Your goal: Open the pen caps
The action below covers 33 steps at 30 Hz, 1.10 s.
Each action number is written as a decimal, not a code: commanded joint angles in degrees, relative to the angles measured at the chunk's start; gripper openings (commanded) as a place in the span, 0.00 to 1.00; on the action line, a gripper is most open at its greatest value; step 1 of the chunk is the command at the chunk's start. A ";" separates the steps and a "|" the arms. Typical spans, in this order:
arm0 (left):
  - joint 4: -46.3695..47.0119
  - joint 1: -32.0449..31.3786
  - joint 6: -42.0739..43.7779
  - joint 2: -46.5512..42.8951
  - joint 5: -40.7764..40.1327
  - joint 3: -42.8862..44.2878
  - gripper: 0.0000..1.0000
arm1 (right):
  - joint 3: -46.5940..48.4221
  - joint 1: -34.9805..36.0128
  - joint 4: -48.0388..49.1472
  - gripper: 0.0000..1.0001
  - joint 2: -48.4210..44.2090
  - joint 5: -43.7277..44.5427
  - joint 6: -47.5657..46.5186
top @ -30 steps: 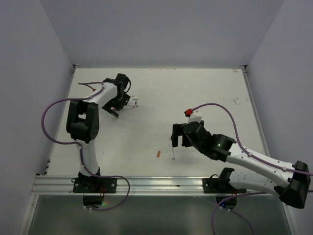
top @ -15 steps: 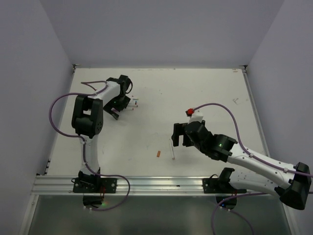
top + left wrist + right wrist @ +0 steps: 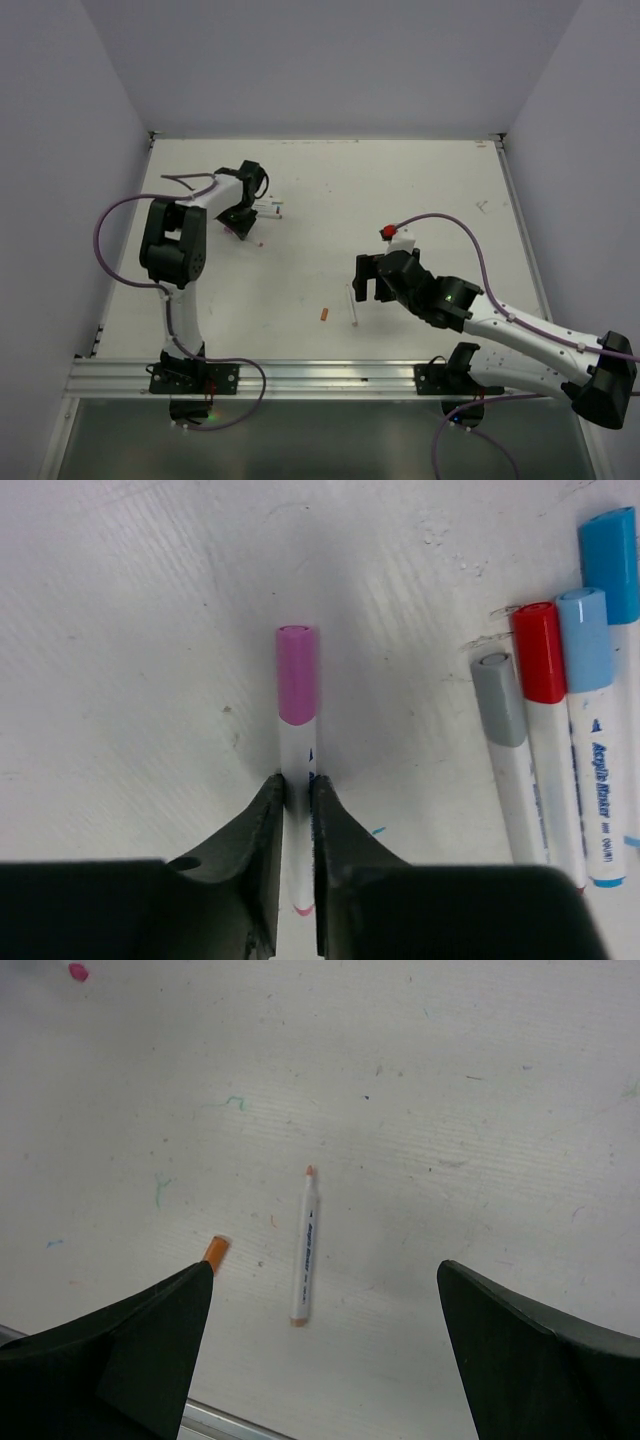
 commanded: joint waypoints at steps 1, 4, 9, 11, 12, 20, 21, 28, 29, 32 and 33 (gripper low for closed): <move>0.63 0.17 0.57 0.42 -1.76 -6.81 0.12 | -0.43 -0.22 2.08 0.99 -0.97 -0.10 -0.01; 0.72 -0.26 1.36 -2.65 -1.49 -10.50 0.00 | -0.26 -0.22 2.08 0.99 -0.53 -0.98 0.16; 4.75 -5.17 5.65 -15.38 -3.87 -17.37 0.00 | -0.52 -0.31 3.39 0.99 -0.53 -4.83 -0.36; 10.60 -7.64 11.71 -22.21 -2.91 -20.62 0.00 | -0.69 -0.22 5.94 0.99 0.25 -8.00 -2.02; 14.13 -10.09 14.60 -24.87 0.32 -22.11 0.00 | -0.78 -0.31 8.04 0.99 0.52 -11.75 -2.73; 74.75 -16.17 32.38 -53.09 34.43 -52.96 0.00 | -2.10 -0.22 18.60 0.98 1.22 -26.98 -4.06; 76.20 -16.17 34.39 -53.37 38.11 -53.23 0.00 | -2.27 -0.22 20.17 0.98 1.31 -28.21 -3.88; 87.25 -17.23 32.05 -50.38 49.48 -56.04 0.00 | -6.22 -0.31 30.02 0.91 2.27 -30.51 -1.51; 88.42 -17.49 31.08 -50.30 49.66 -56.66 0.00 | -6.49 -0.22 31.07 0.86 2.63 -30.69 -1.42; 89.14 -18.10 28.96 -49.68 50.27 -57.19 0.00 | -8.60 -0.22 35.12 0.80 2.81 -28.06 -0.54; 88.96 -18.37 28.35 -49.77 50.36 -57.19 0.00 | -9.21 -0.22 36.96 0.79 2.55 -26.31 -0.45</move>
